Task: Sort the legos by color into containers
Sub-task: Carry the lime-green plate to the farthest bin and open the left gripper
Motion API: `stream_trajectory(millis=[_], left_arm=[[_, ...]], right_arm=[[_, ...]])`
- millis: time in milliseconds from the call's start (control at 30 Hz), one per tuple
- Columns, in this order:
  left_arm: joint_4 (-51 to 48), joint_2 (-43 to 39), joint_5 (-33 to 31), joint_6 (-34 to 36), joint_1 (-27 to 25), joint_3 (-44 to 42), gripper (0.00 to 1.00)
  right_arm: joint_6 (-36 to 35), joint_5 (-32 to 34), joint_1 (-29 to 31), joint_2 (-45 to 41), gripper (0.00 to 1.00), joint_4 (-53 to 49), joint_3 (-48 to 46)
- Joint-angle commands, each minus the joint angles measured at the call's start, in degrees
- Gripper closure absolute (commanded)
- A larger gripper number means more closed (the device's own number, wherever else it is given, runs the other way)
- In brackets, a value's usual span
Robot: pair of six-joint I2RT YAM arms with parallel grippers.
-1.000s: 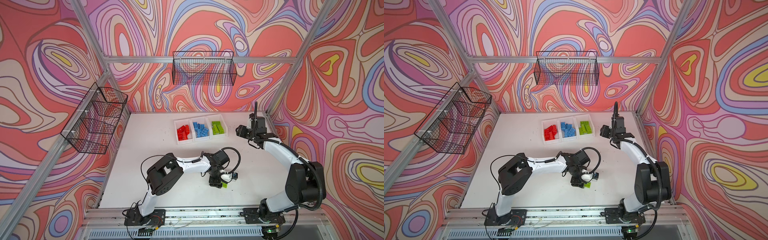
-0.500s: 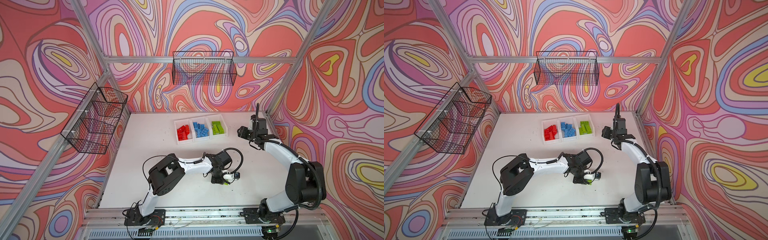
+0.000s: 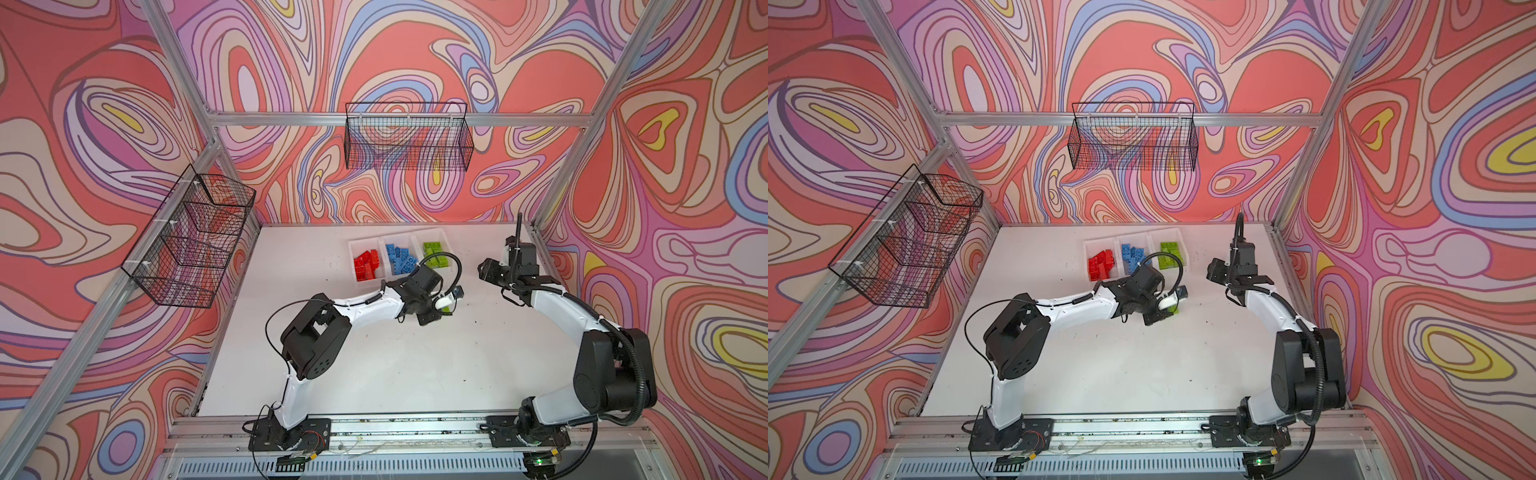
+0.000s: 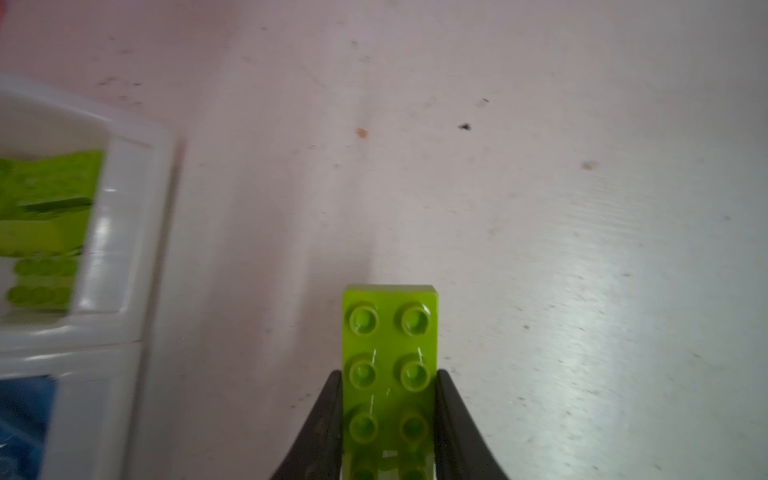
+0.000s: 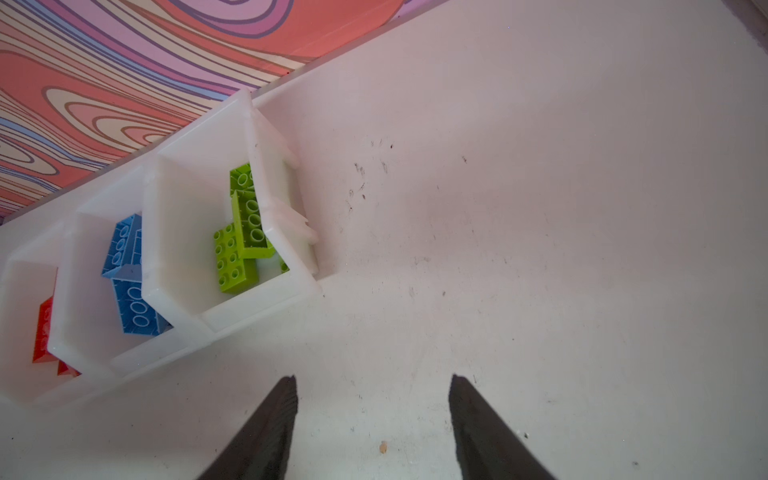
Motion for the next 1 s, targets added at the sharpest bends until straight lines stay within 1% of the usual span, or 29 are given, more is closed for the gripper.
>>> stream_trajectory(millis=[0, 67, 167, 300, 367, 433, 467, 500, 533, 600, 633, 667, 767, 900, 967], left_arm=[[5.5, 1.3, -3.2, -3.9, 2.4, 6.3, 0.77], [5.9, 3.9, -3.7, -4.0, 4.2, 10.7, 0.77], [8.0, 8.7, -3.8, -6.8, 7.0, 17.3, 0.77], [10.7, 16.3, -8.3, -8.0, 8.1, 26.1, 0.71], [10.4, 20.3, -9.8, -9.2, 8.2, 31.1, 0.63], [10.1, 24.2, -11.9, -10.7, 8.3, 36.4, 0.47], [10.1, 25.3, -13.0, -11.3, 8.3, 38.0, 0.41], [10.4, 26.2, -13.9, -12.2, 8.3, 39.4, 0.32], [10.9, 26.3, -14.2, -12.9, 8.4, 39.9, 0.26], [13.0, 25.1, -14.1, -13.7, 8.4, 38.8, 0.16], [14.3, 23.9, -14.3, -13.9, 8.4, 37.6, 0.07], [15.6, 22.6, -14.7, -13.9, 8.4, 36.3, 0.00], [21.0, 16.2, -16.1, -14.2, 9.0, 29.0, 0.00], [29.2, 4.1, -17.9, -16.7, 11.4, 14.2, 0.00], [31.9, -2.0, -19.2, -18.2, 13.1, 6.9, 0.00]], right_arm=[[1.5, -1.5, -0.3, -1.7, 0.38, 1.9, -1.8], [2.2, -2.3, -0.3, -1.7, 0.38, 2.7, -2.5], [3.4, -4.1, -0.3, -1.9, 0.39, 3.9, -3.4], [5.0, -5.7, -0.3, -2.2, 0.39, 5.4, -4.9], [5.7, -6.1, -0.3, -2.8, 0.39, 6.0, -5.8], [6.2, -6.6, -0.3, -3.3, 0.39, 6.4, -6.4], [6.2, -6.7, -0.3, -3.4, 0.39, 6.3, -6.5], [6.1, -6.7, -0.3, -3.8, 0.39, 6.0, -6.6], [6.0, -6.5, -0.3, -4.1, 0.39, 5.6, -6.6], [5.6, -6.1, -0.3, -4.6, 0.38, 5.0, -6.6], [5.3, -5.9, -0.3, -4.6, 0.38, 4.8, -6.6], [5.3, -5.8, -0.3, -4.6, 0.38, 4.6, -6.6], [5.0, -5.6, -0.3, -4.1, 0.38, 4.5, -6.6], [4.4, -4.6, -0.3, -3.7, 0.38, 6.4, -6.9], [3.9, -2.7, -0.3, -3.7, 0.37, 7.7, -6.8]])
